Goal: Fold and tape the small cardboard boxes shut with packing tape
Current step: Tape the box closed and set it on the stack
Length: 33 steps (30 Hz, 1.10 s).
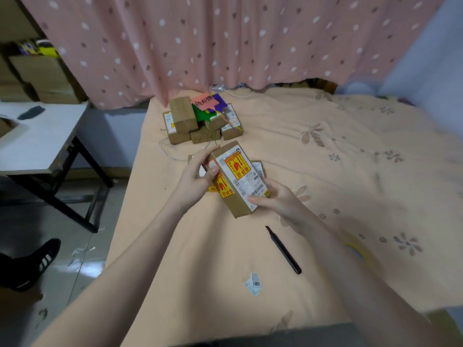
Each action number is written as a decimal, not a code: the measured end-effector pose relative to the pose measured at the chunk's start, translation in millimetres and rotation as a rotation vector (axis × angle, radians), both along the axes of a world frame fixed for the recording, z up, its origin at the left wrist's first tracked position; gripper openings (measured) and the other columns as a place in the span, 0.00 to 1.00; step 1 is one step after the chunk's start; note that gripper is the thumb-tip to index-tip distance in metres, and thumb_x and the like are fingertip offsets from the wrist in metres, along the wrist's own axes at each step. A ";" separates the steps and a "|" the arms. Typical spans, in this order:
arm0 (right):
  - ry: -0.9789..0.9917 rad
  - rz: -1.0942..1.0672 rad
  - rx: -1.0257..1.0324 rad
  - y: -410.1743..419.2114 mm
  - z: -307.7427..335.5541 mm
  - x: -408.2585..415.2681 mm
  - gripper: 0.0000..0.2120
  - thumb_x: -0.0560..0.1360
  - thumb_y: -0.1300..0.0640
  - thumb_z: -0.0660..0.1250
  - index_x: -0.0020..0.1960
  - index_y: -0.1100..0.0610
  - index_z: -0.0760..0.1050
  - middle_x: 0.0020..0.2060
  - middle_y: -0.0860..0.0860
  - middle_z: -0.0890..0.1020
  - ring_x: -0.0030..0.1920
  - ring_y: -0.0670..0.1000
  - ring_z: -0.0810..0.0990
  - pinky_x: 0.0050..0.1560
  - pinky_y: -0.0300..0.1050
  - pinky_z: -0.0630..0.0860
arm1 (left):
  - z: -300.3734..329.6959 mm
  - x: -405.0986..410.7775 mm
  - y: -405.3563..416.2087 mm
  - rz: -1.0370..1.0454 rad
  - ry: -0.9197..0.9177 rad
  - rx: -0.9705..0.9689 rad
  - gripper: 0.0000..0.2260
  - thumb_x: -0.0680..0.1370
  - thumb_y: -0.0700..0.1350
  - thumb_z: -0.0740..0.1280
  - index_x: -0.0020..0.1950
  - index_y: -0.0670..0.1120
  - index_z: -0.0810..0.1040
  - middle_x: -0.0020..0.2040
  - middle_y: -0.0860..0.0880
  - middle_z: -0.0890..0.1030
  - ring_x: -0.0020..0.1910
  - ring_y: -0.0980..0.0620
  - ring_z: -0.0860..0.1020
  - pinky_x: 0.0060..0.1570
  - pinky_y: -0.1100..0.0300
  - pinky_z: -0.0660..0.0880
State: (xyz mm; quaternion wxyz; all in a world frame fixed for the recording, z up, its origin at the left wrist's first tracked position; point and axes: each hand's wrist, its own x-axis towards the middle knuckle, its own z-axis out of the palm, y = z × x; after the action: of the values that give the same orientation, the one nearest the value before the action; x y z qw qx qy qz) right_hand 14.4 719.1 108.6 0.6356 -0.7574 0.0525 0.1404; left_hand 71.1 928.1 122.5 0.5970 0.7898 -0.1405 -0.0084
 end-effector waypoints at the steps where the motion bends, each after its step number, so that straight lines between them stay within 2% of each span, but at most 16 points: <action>1: -0.006 -0.051 -0.003 0.2 1.1 0.6 0.16 0.71 0.57 0.74 0.58 0.51 0.79 0.51 0.46 0.84 0.55 0.47 0.81 0.59 0.44 0.76 | 2.2 3.5 -4.3 -0.008 0.023 -0.017 0.17 0.81 0.39 0.61 0.70 0.49 0.69 0.60 0.46 0.74 0.57 0.53 0.72 0.58 0.65 0.71; 2: -0.015 -0.119 -0.004 0.0 2.2 1.3 0.12 0.72 0.58 0.73 0.55 0.53 0.80 0.49 0.47 0.85 0.52 0.47 0.82 0.53 0.38 0.77 | 4.0 6.4 -9.5 -0.012 0.053 -0.045 0.17 0.80 0.41 0.61 0.69 0.50 0.68 0.57 0.48 0.75 0.56 0.55 0.74 0.58 0.63 0.73; 4: -0.031 -0.264 0.017 -0.6 4.1 3.2 0.07 0.73 0.61 0.71 0.50 0.58 0.82 0.43 0.48 0.85 0.44 0.45 0.82 0.38 0.29 0.74 | 5.7 11.7 -21.5 -0.002 0.086 -0.105 0.18 0.78 0.44 0.66 0.67 0.50 0.67 0.55 0.53 0.73 0.50 0.70 0.75 0.47 0.70 0.74; 5: -0.039 -0.316 0.030 -1.4 3.8 4.9 0.06 0.72 0.62 0.71 0.50 0.60 0.81 0.41 0.49 0.85 0.38 0.41 0.81 0.32 0.27 0.71 | 5.0 16.0 -27.5 0.022 0.082 -0.116 0.19 0.77 0.43 0.68 0.65 0.49 0.66 0.57 0.53 0.72 0.50 0.73 0.74 0.45 0.72 0.74; 7: -0.047 -0.381 0.019 -5.9 1.4 10.1 0.06 0.72 0.63 0.72 0.48 0.63 0.80 0.36 0.49 0.82 0.27 0.37 0.76 0.25 0.26 0.66 | 1.7 27.0 -36.0 0.078 0.095 -0.115 0.19 0.75 0.42 0.70 0.62 0.49 0.67 0.61 0.47 0.71 0.57 0.65 0.73 0.52 0.63 0.77; 8: -0.041 -0.399 0.019 -9.2 0.6 13.1 0.06 0.72 0.61 0.72 0.47 0.62 0.79 0.36 0.49 0.81 0.26 0.37 0.75 0.26 0.27 0.67 | 1.1 32.3 -39.2 0.077 0.131 -0.125 0.18 0.75 0.42 0.70 0.60 0.50 0.68 0.61 0.45 0.72 0.59 0.59 0.74 0.54 0.57 0.77; 9: -0.026 -0.406 0.030 -13.1 0.8 16.7 0.06 0.73 0.59 0.71 0.47 0.61 0.78 0.37 0.50 0.82 0.29 0.38 0.77 0.29 0.28 0.69 | 0.3 37.9 -42.3 0.056 0.177 -0.148 0.16 0.75 0.42 0.70 0.59 0.52 0.68 0.58 0.45 0.74 0.57 0.55 0.75 0.52 0.57 0.78; 12: 0.038 -0.368 0.101 -25.8 0.3 30.4 0.09 0.75 0.56 0.69 0.54 0.55 0.77 0.46 0.54 0.84 0.39 0.45 0.82 0.35 0.35 0.75 | -6.0 52.5 -55.1 -0.007 0.250 -0.190 0.16 0.77 0.45 0.67 0.62 0.55 0.67 0.54 0.51 0.76 0.51 0.58 0.78 0.41 0.70 0.77; 14: 0.045 -0.371 0.101 -34.1 -7.8 41.7 0.11 0.77 0.54 0.67 0.59 0.52 0.76 0.50 0.53 0.83 0.44 0.48 0.83 0.33 0.37 0.77 | -13.5 62.0 -64.8 0.046 0.186 -0.118 0.19 0.80 0.48 0.63 0.69 0.52 0.64 0.62 0.55 0.72 0.59 0.60 0.72 0.50 0.74 0.70; 15: 0.045 -0.397 0.087 -37.9 -13.6 48.3 0.12 0.78 0.53 0.65 0.60 0.52 0.76 0.52 0.52 0.83 0.46 0.49 0.83 0.34 0.39 0.78 | -18.1 67.2 -67.5 0.108 0.127 -0.054 0.20 0.81 0.47 0.61 0.72 0.49 0.62 0.66 0.54 0.69 0.64 0.59 0.68 0.57 0.72 0.65; 17: 0.055 -0.474 0.041 -45.7 -27.7 62.7 0.12 0.79 0.51 0.62 0.62 0.52 0.74 0.53 0.50 0.82 0.51 0.50 0.82 0.43 0.46 0.81 | -30.5 75.8 -66.3 0.205 0.002 0.121 0.22 0.80 0.42 0.61 0.73 0.44 0.62 0.71 0.49 0.66 0.70 0.54 0.62 0.65 0.67 0.58; 20: 0.091 -0.488 -0.082 -53.2 -49.1 85.4 0.14 0.80 0.51 0.61 0.65 0.51 0.70 0.49 0.45 0.79 0.51 0.49 0.80 0.55 0.55 0.79 | -59.3 78.6 -56.9 0.183 -0.075 0.544 0.29 0.74 0.41 0.66 0.73 0.43 0.61 0.74 0.46 0.61 0.73 0.46 0.59 0.70 0.54 0.57; 22: 0.102 -0.403 -0.182 -52.1 -62.8 97.3 0.16 0.80 0.53 0.60 0.66 0.53 0.69 0.50 0.46 0.79 0.50 0.50 0.79 0.57 0.54 0.77 | -81.5 74.3 -53.0 0.137 -0.099 0.820 0.32 0.72 0.45 0.68 0.74 0.46 0.60 0.75 0.47 0.59 0.73 0.45 0.57 0.69 0.50 0.57; 24: 0.098 -0.333 -0.246 -48.5 -75.2 106.0 0.15 0.81 0.55 0.59 0.67 0.56 0.69 0.55 0.51 0.80 0.52 0.52 0.80 0.56 0.52 0.76 | -98.2 67.9 -53.8 0.085 -0.101 1.007 0.33 0.72 0.49 0.67 0.74 0.49 0.59 0.76 0.49 0.57 0.74 0.47 0.56 0.68 0.50 0.57; 29: 0.092 -0.296 -0.286 -40.5 -94.4 115.2 0.14 0.82 0.57 0.56 0.65 0.59 0.71 0.56 0.53 0.80 0.51 0.50 0.78 0.49 0.41 0.73 | -114.6 63.3 -55.0 0.084 -0.093 1.024 0.31 0.71 0.48 0.67 0.73 0.50 0.62 0.76 0.48 0.57 0.72 0.46 0.59 0.66 0.51 0.61; 33: 0.157 -0.268 -0.332 -40.3 -98.7 119.4 0.18 0.79 0.53 0.59 0.69 0.54 0.68 0.60 0.50 0.78 0.59 0.52 0.77 0.55 0.44 0.71 | -114.6 63.5 -55.8 0.086 -0.115 0.990 0.30 0.70 0.46 0.68 0.72 0.50 0.64 0.75 0.47 0.59 0.71 0.45 0.61 0.65 0.50 0.61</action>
State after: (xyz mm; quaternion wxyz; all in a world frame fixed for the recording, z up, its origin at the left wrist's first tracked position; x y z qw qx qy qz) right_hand 133.8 678.9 9.8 0.5093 -0.8244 0.2243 0.1029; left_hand 134.6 872.3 7.8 0.1414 0.9827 -0.1197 -0.0057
